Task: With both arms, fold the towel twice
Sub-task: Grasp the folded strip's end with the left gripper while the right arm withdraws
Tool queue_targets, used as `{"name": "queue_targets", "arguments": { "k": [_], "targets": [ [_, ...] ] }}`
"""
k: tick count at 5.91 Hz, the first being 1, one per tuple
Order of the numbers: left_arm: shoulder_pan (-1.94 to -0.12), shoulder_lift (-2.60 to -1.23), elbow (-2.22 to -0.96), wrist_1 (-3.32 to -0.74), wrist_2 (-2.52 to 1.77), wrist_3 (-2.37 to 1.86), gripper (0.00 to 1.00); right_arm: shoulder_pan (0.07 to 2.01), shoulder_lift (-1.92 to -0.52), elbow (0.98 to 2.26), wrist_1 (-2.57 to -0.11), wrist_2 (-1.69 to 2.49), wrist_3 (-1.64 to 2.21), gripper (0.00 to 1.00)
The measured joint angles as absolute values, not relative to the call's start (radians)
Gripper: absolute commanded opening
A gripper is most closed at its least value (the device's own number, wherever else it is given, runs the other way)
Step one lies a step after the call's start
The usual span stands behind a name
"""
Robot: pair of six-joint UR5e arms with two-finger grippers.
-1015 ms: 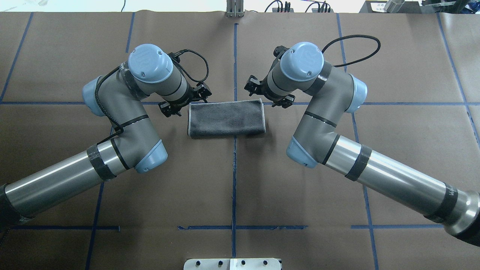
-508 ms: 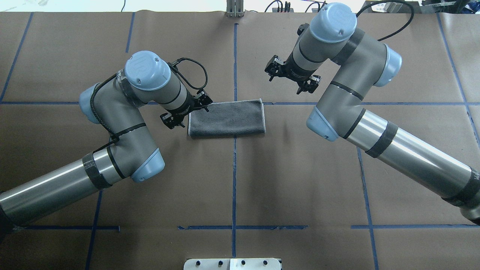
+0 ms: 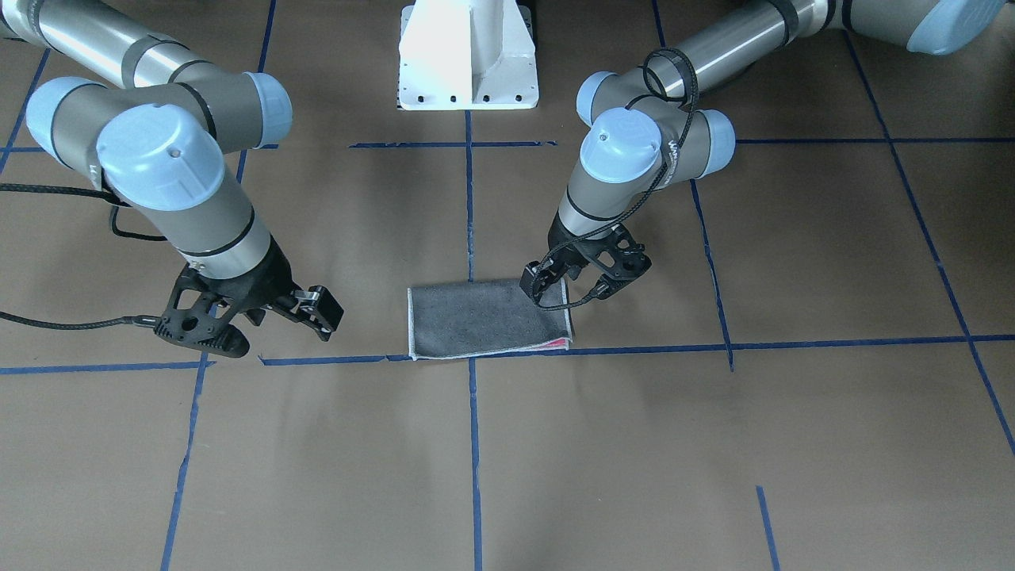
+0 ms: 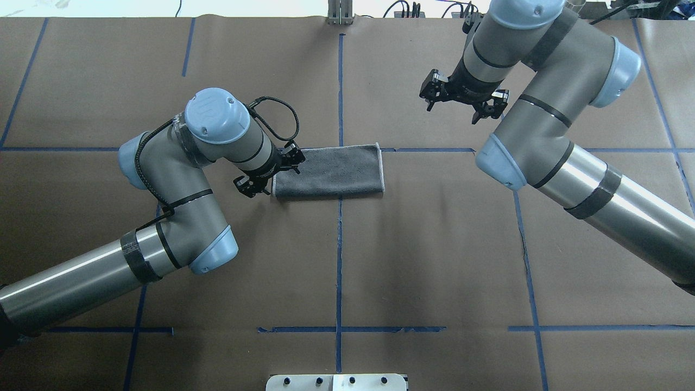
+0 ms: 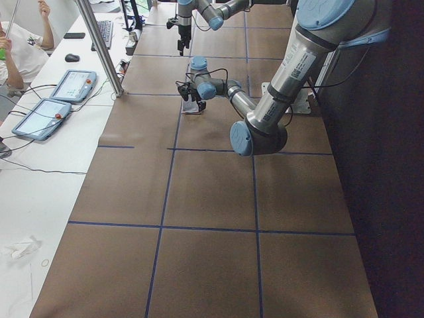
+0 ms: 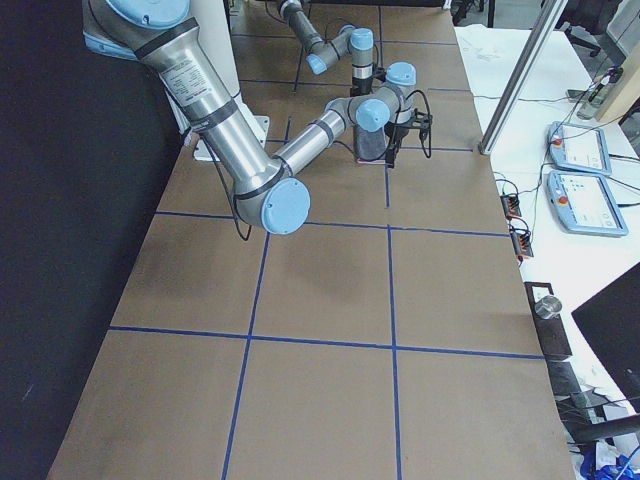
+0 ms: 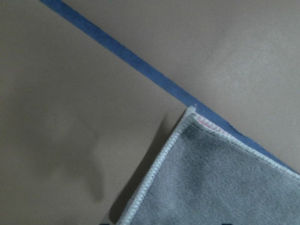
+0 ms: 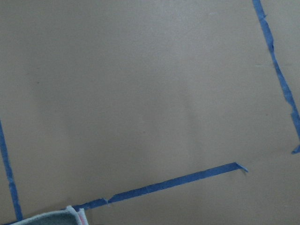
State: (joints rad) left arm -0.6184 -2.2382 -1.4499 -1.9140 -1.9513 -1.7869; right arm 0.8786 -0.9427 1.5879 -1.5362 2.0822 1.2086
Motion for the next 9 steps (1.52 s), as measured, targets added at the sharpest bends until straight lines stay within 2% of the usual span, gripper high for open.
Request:
{"name": "queue_targets", "arguments": {
  "k": [2, 3, 4, 5, 6, 7, 9],
  "targets": [
    [-0.606, -2.233, -1.444, -1.912, -1.949, -1.79, 0.72, 0.908, -0.983, 1.614, -1.541, 2.112, 1.164, 1.0],
    [-0.597, -2.227, -1.444, -1.912, -1.947, -1.79, 0.65, 0.911, -0.989, 1.617, -1.54, 2.114, 1.157, 1.0],
    [-0.591, -2.223, -1.444, -1.912, -1.947, -1.792, 0.47, 0.912, -0.992, 1.619, -1.539, 2.115, 1.153, 1.0],
    [-0.589, -2.222, -1.445, -1.912, -1.947, -1.793, 0.23, 0.913, -0.992, 1.619, -1.539, 2.115, 1.152, 1.0],
    [-0.589, -2.221, -1.446, -1.912, -1.947, -1.794, 0.04, 0.913, -0.992, 1.62, -1.539, 2.114, 1.152, 1.0],
    [-0.589, -2.221, -1.45, -1.912, -1.948, -1.793, 0.0, 0.913, -0.993, 1.62, -1.539, 2.114, 1.152, 1.0],
    [-0.592, -2.224, -1.48, -1.9, -1.957, -1.79, 0.0, 0.915, -1.001, 1.622, -1.537, 2.113, 1.147, 1.0]
  ]
}}
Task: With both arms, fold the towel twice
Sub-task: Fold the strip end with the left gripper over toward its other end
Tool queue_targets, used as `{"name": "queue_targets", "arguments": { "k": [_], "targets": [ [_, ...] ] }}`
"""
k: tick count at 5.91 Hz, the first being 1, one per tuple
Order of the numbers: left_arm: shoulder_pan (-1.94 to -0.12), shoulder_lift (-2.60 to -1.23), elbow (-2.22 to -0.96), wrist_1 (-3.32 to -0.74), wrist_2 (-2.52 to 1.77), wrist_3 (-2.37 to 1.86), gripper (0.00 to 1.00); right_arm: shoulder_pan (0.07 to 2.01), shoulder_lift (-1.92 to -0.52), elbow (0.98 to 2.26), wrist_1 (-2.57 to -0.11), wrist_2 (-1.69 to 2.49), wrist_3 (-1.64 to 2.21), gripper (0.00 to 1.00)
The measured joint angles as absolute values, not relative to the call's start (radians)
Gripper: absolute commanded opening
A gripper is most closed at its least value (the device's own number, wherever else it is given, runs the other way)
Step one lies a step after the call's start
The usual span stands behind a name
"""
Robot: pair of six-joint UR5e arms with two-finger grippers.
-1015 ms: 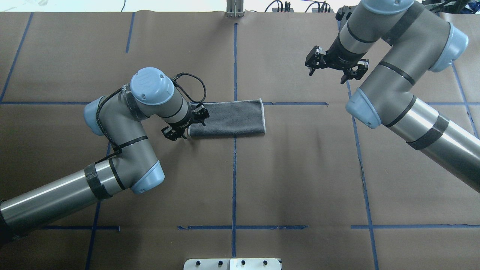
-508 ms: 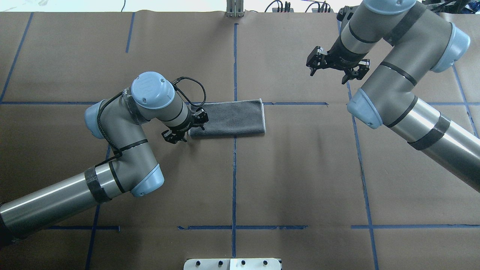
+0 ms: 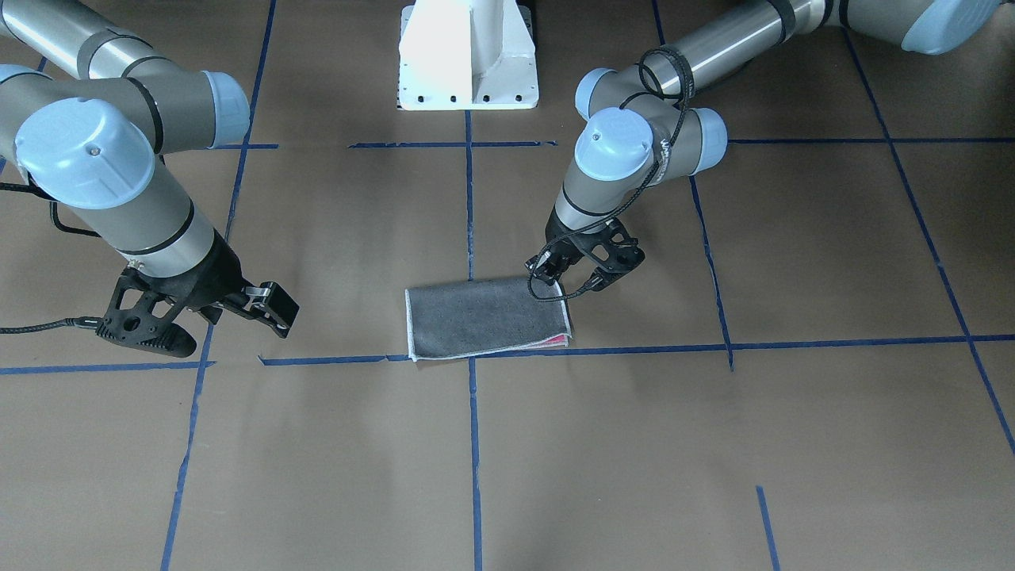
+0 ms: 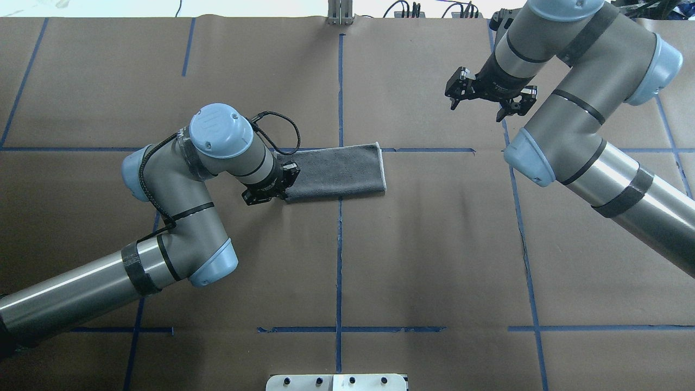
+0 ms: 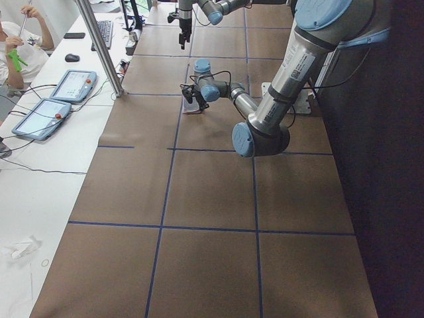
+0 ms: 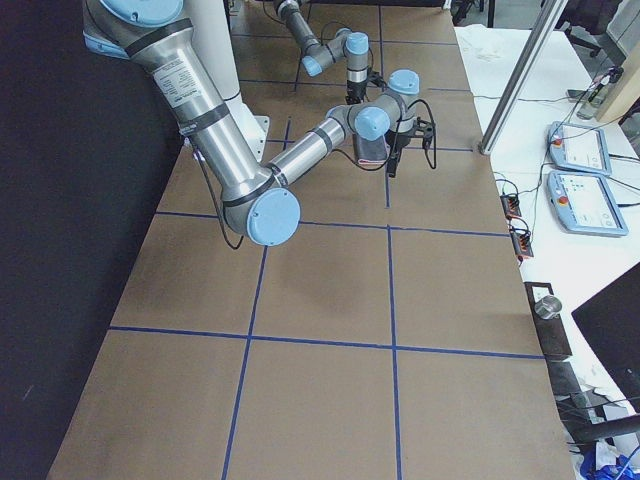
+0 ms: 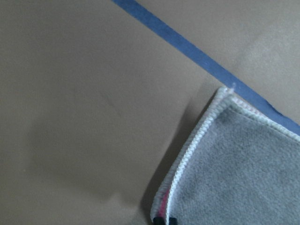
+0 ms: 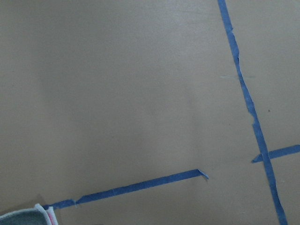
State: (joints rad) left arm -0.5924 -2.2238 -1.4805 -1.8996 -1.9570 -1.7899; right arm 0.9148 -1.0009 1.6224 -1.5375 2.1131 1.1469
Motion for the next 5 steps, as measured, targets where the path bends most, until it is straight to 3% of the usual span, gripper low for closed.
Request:
{"name": "queue_targets", "arguments": {
  "k": [3, 5],
  "targets": [
    [-0.6, -2.305, -1.506, -1.835, -1.956, -1.792, 0.0, 0.925, -1.117, 1.734, -1.538, 2.118, 1.05, 1.0],
    [-0.6, -2.49, -1.328, -1.836, -1.951, -1.792, 0.0, 0.939, -1.241, 1.843, -1.539, 2.162, 0.995, 1.0]
  ]
}}
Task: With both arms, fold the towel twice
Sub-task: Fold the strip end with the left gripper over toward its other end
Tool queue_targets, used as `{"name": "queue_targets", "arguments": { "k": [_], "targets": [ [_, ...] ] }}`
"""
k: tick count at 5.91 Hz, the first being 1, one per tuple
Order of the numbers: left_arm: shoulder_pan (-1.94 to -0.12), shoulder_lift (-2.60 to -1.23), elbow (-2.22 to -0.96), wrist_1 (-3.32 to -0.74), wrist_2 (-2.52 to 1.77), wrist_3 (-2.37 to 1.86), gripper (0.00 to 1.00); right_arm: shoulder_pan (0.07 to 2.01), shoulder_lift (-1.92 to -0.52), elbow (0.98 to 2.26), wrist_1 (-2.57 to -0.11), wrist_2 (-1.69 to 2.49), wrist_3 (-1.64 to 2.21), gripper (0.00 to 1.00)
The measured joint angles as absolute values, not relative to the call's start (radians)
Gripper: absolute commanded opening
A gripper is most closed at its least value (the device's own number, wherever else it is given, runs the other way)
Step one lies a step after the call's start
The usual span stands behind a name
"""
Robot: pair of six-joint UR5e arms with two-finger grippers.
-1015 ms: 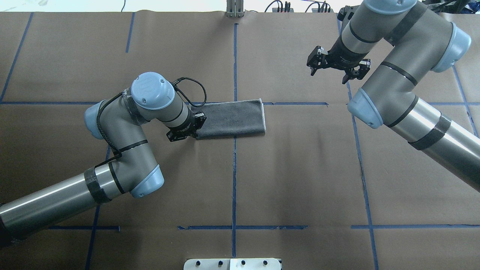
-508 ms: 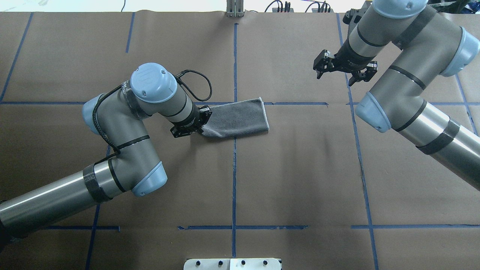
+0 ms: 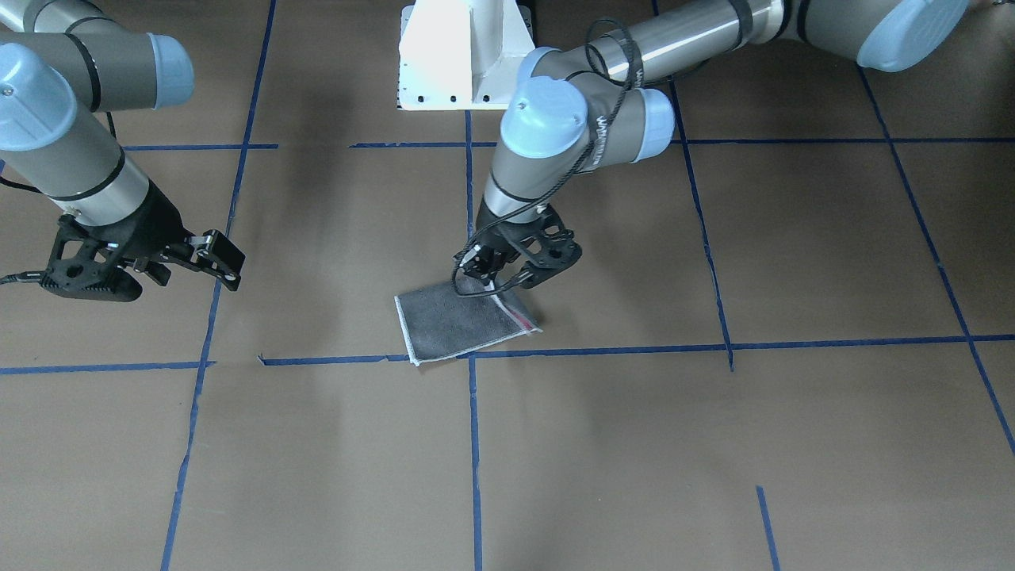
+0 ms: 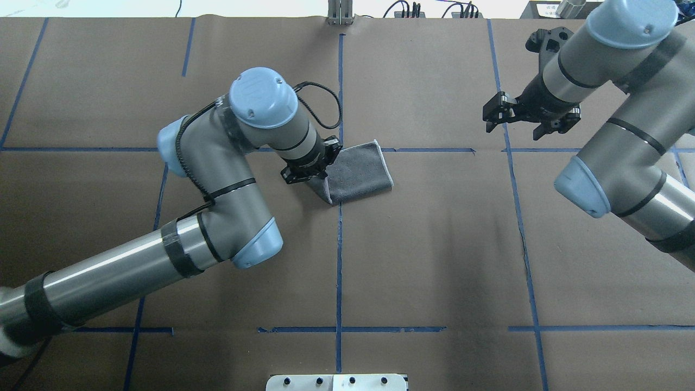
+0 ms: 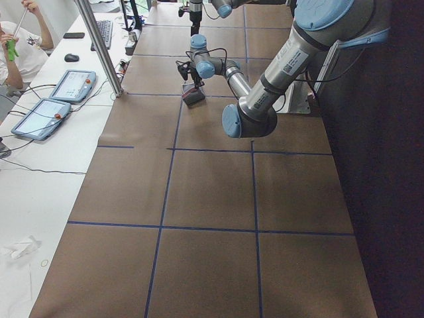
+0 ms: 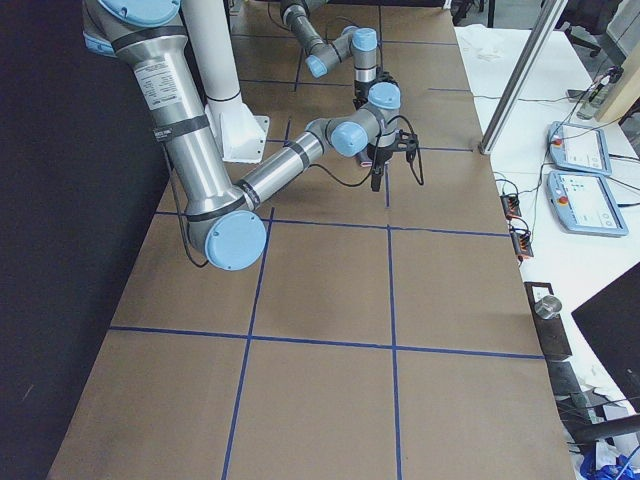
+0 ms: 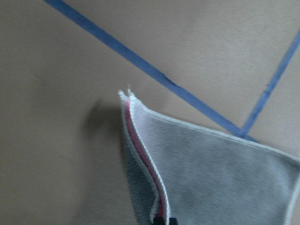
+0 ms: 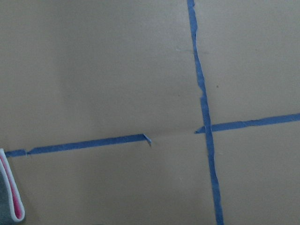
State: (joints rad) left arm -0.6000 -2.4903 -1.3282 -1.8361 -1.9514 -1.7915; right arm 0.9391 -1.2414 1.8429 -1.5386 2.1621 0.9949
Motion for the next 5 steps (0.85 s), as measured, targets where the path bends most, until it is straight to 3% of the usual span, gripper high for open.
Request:
{"name": "queue_targets", "arguments": {
  "k": [2, 4, 5],
  "targets": [
    [-0.596, -2.639, -1.138, -1.871, -1.949, -1.79, 0.0, 0.973, -1.367, 1.9, -1.535, 2.187, 0.874, 1.0],
    [-0.57, -2.731, -0.976, -1.961, -1.933, -1.792, 0.0, 1.0, -1.406, 1.902, -1.538, 2.189, 0.804, 1.0],
    [-0.552, -2.742, -0.957, -1.975, -1.925, -1.793, 0.77, 1.002, -1.41, 1.901, -1.538, 2.189, 0.798, 1.0]
  ]
}}
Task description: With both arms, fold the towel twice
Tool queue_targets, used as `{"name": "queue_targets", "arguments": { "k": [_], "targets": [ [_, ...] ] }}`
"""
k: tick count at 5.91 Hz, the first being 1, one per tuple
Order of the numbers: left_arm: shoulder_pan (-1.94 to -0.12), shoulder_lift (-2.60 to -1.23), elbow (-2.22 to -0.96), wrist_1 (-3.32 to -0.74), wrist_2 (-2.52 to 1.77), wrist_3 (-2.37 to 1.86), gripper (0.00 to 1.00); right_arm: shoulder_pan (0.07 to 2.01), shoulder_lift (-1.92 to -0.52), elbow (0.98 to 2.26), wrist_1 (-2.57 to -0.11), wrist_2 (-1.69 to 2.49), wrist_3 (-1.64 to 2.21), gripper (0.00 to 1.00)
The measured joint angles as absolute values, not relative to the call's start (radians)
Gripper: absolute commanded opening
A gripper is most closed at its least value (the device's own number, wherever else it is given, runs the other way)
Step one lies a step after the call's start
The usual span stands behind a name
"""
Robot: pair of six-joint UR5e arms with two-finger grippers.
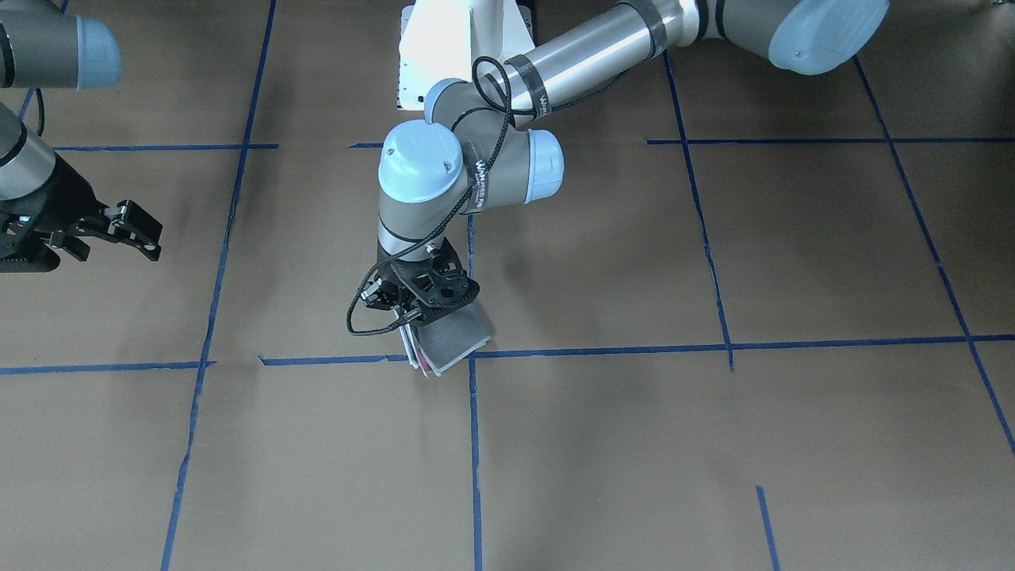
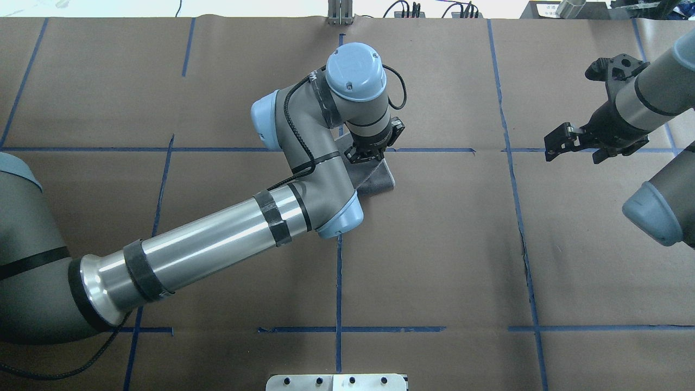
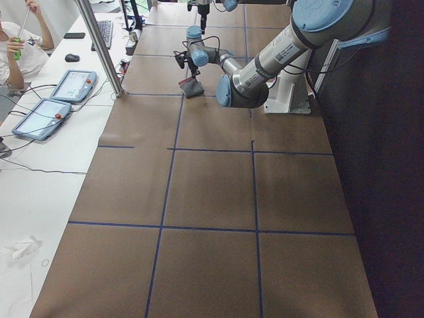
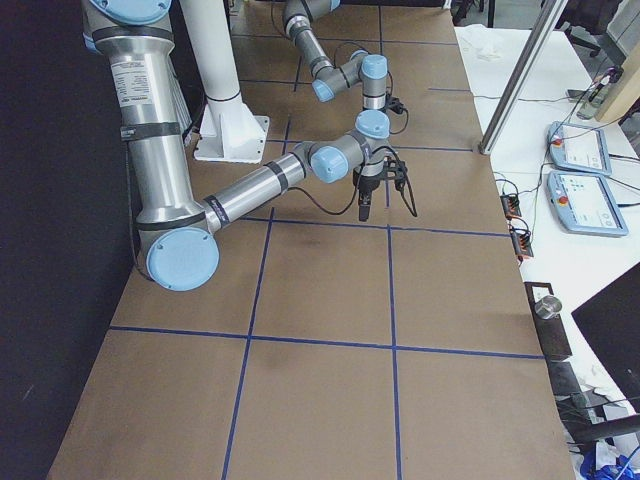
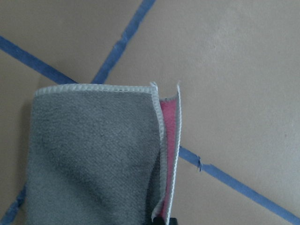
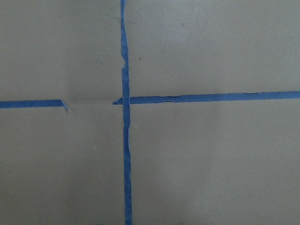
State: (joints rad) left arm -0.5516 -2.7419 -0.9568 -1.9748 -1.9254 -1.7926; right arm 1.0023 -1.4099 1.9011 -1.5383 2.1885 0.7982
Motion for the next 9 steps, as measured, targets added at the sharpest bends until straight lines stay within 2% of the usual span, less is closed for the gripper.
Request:
{"name": "queue_targets", "arguments": {
  "k": [1, 4, 5, 6, 9],
  "targets": [
    [-0.535, -2.745, -0.952, -1.988, -1.921, -1.791, 1.0, 1.003, -1.411, 1.901, -1.538, 2.187, 0.797, 1.0],
    [-0.542, -2.741, -0.969, -2.026, -1.923, -1.785, 1.0, 1.008, -1.414, 1.902, -1.536, 2.187, 0.796, 1.0],
    [-0.567, -2.712, -1.015, -2.021, -1.957, -1.782, 1.0, 1.024, -1.42, 1.902, -1.536, 2.19, 0.789, 1.0],
    [-0.61, -2.617, -1.128, -2.015, -2.032, -1.778, 1.0, 1.054, -1.431, 1.903, -1.541, 2.198, 0.753, 1.0],
    [-0.818, -2.203, -1.583, -1.909, -2.243, -1.569, 1.0, 1.253, -1.549, 1.896, -1.55, 2.279, 0.428, 1.0]
  ]
}}
